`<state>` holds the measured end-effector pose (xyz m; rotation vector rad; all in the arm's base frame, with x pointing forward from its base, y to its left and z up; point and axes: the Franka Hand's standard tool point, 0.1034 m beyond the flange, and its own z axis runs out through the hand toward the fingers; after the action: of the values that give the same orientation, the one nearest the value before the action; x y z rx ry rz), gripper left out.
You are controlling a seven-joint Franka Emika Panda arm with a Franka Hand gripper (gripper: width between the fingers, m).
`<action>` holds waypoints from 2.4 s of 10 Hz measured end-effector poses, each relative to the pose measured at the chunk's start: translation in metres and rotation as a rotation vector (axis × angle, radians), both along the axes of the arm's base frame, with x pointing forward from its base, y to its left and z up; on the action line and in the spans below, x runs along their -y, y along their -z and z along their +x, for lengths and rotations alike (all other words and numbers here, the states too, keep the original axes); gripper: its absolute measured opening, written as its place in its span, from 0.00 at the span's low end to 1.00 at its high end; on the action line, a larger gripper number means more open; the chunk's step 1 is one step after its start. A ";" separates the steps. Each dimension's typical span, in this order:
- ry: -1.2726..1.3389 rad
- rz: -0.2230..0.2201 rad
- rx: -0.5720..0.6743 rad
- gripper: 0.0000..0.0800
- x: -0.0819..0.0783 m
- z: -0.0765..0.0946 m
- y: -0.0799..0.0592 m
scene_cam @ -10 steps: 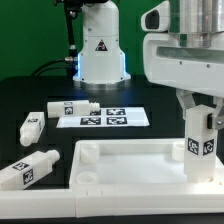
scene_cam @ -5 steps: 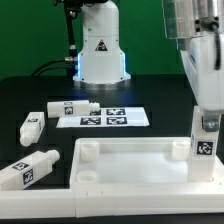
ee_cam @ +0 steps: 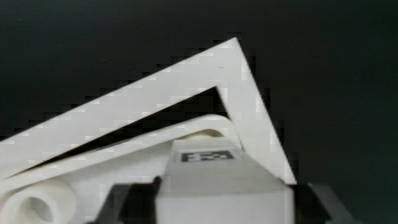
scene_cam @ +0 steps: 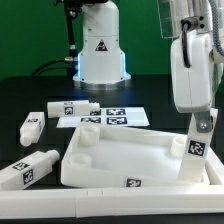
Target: Assemble desk
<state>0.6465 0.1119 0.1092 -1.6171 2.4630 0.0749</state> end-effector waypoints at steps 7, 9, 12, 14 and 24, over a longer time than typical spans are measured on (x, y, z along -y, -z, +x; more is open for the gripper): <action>-0.113 0.009 0.059 0.81 -0.006 -0.007 -0.044; -0.119 0.008 0.058 0.81 -0.006 -0.007 -0.043; -0.265 -0.010 0.082 0.81 -0.001 -0.020 -0.051; -0.522 -0.044 0.106 0.81 0.013 -0.044 -0.053; -1.361 -0.227 0.254 0.81 0.093 -0.061 -0.044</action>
Offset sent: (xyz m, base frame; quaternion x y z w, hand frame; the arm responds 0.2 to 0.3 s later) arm -0.0288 0.0019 0.0566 -0.0017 -0.0271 -0.0729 0.9970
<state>0.5851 0.0194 0.1533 -2.8133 0.8427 -0.2085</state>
